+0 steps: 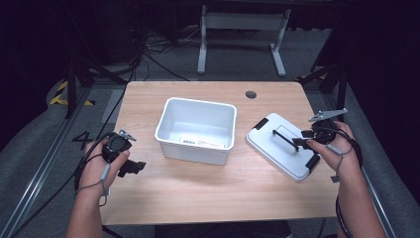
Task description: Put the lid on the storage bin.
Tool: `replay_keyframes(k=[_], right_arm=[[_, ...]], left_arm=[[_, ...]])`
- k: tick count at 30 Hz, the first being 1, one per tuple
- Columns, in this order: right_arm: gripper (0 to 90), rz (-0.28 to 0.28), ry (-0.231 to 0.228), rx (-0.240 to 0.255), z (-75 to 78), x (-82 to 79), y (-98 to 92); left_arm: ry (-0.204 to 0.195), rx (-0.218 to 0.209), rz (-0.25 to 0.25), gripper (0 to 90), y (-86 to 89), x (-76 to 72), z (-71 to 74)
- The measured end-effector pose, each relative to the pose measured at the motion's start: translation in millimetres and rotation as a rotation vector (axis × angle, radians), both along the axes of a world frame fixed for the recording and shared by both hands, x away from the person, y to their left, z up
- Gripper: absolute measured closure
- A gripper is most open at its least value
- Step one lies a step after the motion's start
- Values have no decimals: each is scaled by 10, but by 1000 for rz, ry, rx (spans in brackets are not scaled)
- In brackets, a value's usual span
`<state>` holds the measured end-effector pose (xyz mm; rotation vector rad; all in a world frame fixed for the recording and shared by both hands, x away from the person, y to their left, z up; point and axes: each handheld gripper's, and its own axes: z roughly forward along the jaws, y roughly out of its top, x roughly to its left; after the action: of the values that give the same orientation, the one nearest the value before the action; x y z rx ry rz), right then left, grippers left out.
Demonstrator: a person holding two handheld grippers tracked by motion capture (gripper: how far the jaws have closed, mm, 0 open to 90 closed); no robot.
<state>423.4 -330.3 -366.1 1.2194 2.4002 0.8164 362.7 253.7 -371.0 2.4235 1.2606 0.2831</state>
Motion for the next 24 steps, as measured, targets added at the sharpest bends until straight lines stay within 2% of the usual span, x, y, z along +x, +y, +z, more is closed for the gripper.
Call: replay_keyframes(k=[8,11,16,18,21,24], right_arm=[[482,16,-10,3,24,-19,16],[466,31,-12,-5,26,-18,44],[425,93,-1,27,15,-16,163],[414,107,-4,26,1,-4,203],[398,113,-2,27,-31,14,228],[381,108,6,8,-140,83,253]], left_arm=[[-17,-52,-19,189,7,-44,66],[-10,-46,-25,189,1,-49,69],[-18,-51,-40,186,-18,-63,65],[-18,-48,-46,184,-21,-65,69],[-21,-54,-53,182,-35,-64,61],[-24,-48,-66,180,-47,-60,56]])
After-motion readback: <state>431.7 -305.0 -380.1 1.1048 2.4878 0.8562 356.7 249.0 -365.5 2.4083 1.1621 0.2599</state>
